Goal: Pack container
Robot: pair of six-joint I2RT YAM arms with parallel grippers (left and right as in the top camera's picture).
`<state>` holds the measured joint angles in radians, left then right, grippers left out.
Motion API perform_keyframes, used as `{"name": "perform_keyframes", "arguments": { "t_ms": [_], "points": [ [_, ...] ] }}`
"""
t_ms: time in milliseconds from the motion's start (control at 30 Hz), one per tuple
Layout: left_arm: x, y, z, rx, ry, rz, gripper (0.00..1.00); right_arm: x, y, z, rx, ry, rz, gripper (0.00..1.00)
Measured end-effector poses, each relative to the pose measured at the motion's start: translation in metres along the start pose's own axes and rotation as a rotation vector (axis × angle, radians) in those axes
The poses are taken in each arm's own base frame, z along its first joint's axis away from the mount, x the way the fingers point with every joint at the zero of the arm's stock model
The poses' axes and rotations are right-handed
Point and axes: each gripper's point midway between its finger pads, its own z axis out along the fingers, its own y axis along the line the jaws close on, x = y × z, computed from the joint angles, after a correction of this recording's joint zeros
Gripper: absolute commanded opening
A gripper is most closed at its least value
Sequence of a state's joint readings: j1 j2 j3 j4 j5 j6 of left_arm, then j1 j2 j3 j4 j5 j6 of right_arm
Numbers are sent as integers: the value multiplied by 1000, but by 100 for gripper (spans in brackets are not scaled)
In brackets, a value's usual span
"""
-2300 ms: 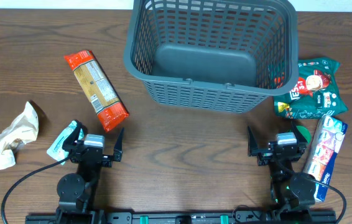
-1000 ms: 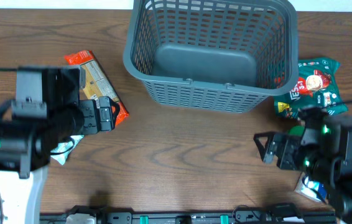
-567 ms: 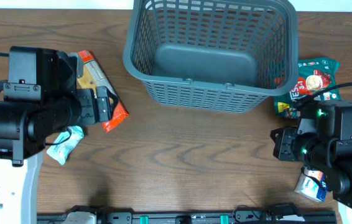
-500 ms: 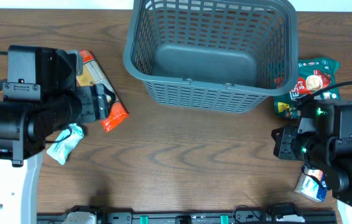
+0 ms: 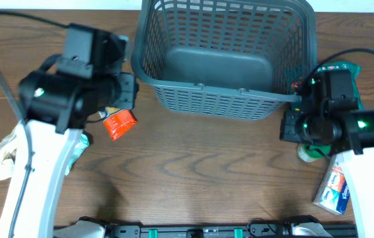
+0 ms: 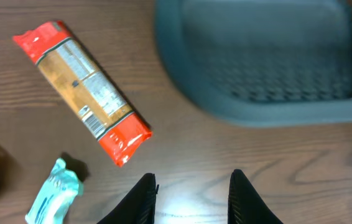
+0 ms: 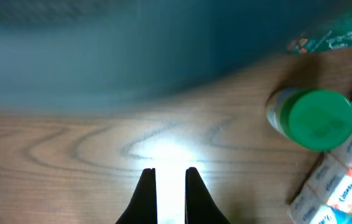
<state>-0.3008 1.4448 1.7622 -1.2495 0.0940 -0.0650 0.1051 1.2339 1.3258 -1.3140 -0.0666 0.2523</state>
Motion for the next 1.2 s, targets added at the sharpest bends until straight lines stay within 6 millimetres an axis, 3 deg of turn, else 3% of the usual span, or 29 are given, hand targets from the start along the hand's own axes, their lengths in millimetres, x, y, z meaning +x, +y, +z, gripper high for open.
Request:
{"name": "perform_keyframes", "arguments": {
  "t_ms": [167,600,1200],
  "points": [
    [-5,-9,17,-1,18,44,25,-10,2,8,-1,-8,-1,1],
    [-11,-17,18,8,-9,87,25,-35,4,17,6,-73,-4,1],
    [-23,-19,17,13,-59,114,25,-49,6,26,5,-104,-5,1]
  ]
}}
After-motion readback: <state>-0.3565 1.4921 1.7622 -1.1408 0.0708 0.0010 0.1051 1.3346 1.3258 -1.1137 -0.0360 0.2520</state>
